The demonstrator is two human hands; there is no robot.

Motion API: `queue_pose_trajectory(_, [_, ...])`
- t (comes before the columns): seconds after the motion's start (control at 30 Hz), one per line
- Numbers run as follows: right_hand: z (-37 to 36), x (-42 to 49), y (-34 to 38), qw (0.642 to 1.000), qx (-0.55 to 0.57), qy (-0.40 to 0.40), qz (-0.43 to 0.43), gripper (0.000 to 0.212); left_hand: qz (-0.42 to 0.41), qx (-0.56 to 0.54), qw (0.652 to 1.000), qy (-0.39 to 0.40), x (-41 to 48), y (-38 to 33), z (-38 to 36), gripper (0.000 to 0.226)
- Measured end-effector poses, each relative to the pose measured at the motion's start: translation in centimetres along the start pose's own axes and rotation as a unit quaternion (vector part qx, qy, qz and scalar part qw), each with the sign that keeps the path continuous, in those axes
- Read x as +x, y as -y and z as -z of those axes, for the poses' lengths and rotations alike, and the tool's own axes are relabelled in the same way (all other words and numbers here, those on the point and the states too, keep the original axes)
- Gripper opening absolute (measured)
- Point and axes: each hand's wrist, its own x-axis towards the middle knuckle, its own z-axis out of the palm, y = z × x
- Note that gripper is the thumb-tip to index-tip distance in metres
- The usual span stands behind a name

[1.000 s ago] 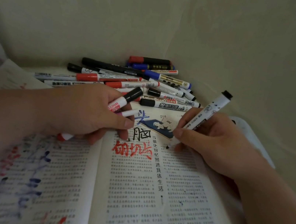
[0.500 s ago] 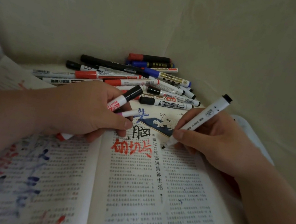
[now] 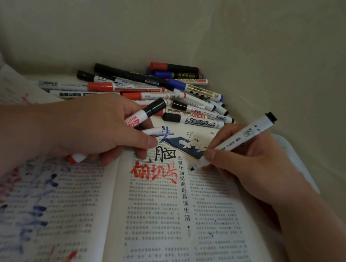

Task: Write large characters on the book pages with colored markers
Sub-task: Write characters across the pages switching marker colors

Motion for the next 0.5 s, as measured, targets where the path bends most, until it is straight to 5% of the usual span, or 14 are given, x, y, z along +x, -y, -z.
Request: queue_pose_trajectory(0.5, [-0.35,0.16,0.47,0.996,-0.083,0.019,0.014,0.021,0.004,-0.018,1.000,0.005,0.35,0.41,-0.02,0.011])
